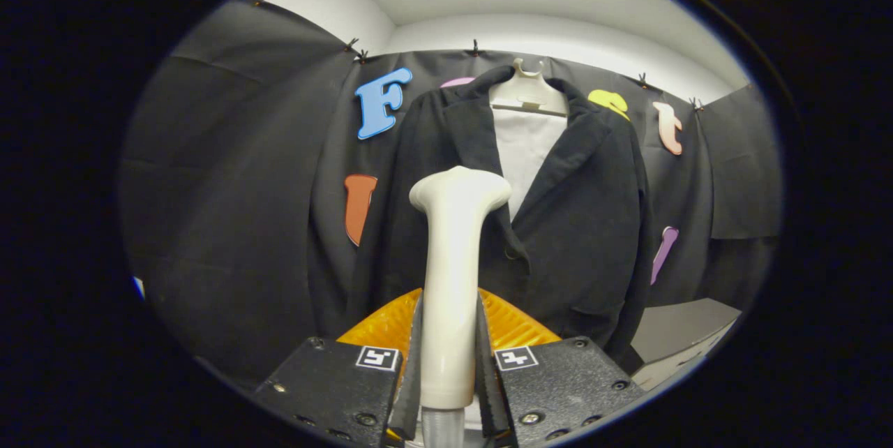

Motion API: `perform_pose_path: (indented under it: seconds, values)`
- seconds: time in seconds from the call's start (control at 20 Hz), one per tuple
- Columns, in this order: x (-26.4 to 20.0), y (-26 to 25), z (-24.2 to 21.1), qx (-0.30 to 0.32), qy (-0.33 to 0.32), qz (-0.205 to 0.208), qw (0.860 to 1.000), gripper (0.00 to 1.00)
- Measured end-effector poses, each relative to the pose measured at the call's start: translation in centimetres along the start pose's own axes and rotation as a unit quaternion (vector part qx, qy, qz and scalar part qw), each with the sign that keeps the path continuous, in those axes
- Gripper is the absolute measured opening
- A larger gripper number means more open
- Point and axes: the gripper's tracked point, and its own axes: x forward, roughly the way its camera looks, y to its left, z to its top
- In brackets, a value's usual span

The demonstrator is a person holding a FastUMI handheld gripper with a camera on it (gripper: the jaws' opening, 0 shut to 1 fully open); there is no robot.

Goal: Iron the clothes twice with a garment steamer, once on the left side and once on the right side.

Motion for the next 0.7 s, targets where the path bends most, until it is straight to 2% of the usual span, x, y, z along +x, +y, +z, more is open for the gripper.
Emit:
perform_pose_path:
  seconds: [0.7]
  values:
    - [0.6,0.2,-4.1,0.001,0.080,0.015,0.997,0.37]
